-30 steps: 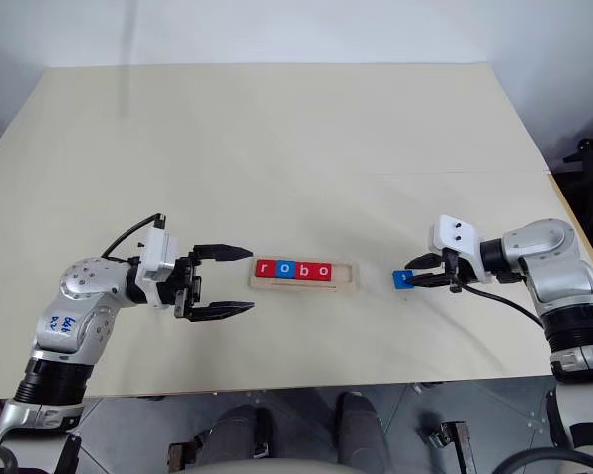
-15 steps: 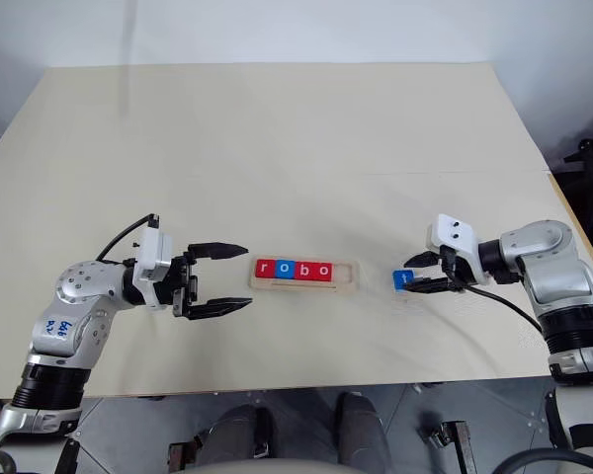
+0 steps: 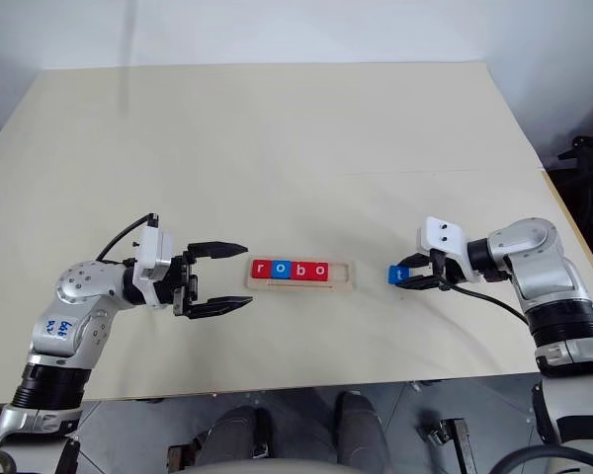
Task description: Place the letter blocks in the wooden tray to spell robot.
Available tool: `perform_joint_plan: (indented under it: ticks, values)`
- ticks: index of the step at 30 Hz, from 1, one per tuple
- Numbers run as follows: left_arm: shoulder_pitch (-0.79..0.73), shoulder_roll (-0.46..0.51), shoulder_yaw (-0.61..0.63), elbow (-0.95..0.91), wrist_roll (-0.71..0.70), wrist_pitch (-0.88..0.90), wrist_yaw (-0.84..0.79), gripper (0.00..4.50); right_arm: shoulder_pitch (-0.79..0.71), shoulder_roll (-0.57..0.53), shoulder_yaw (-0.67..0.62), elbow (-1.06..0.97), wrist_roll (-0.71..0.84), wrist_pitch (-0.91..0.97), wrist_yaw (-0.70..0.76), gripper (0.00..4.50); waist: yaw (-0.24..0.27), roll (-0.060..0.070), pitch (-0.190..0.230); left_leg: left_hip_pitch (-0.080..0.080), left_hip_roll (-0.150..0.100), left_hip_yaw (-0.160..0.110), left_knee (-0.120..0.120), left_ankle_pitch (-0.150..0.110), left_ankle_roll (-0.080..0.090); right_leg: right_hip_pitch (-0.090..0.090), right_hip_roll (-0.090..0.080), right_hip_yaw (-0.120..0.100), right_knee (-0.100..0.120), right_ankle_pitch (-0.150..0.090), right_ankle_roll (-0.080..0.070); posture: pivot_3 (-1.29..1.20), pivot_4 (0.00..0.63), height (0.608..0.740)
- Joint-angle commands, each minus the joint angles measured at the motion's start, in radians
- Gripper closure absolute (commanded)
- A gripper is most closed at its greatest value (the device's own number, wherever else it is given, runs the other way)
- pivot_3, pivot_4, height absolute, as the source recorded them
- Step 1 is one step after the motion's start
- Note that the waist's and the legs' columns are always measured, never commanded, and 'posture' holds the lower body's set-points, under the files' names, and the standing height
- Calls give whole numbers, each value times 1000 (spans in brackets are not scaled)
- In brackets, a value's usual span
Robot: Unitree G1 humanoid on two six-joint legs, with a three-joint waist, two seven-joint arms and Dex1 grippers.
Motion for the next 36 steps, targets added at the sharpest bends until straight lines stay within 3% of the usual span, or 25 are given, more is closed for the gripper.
perform_joint_plan:
  ticks: [1, 8, 23, 32, 36]
  values:
    - [12, 6, 26, -42, -23, -3, 5, 0, -3, 26, -11, -113, 32, 77, -10, 3039, -1, 0, 0, 0, 0, 0, 0, 0, 0, 0, 0, 0, 0, 0, 0, 0, 150, 740]
    - [14, 2, 20, -42, -23, -1, 12, 0, -18, 91, 26, -340, 68, 270, -28, 3039, 6, 1, 1, -1, 0, 0, 0, 0, 0, -1, 0, 0, 2, 0, 0, 0, 150, 740]
    - [41, -5, 21, -74, -25, -1, 40, 0, -72, 159, 84, -272, 19, 256, -86, 3039, 4, 1, 1, -1, 0, 0, 0, 0, 0, -1, 0, 0, 1, 0, 0, 0, 150, 740]
    - [47, -5, 21, -81, -26, 0, 51, 0, -76, 171, 64, -292, 44, 289, -86, 21, 4, 1, 1, -1, 0, 0, 0, 0, 0, -1, 0, 0, 1, 0, 0, 0, 150, 740]
    - [46, -2, 25, -77, -27, -1, 50, 0, -58, 132, 48, -318, 52, 297, -71, 21, 4, 1, 1, -1, 0, 0, 0, 0, 0, -1, 0, 0, 1, 0, 0, 0, 150, 740]
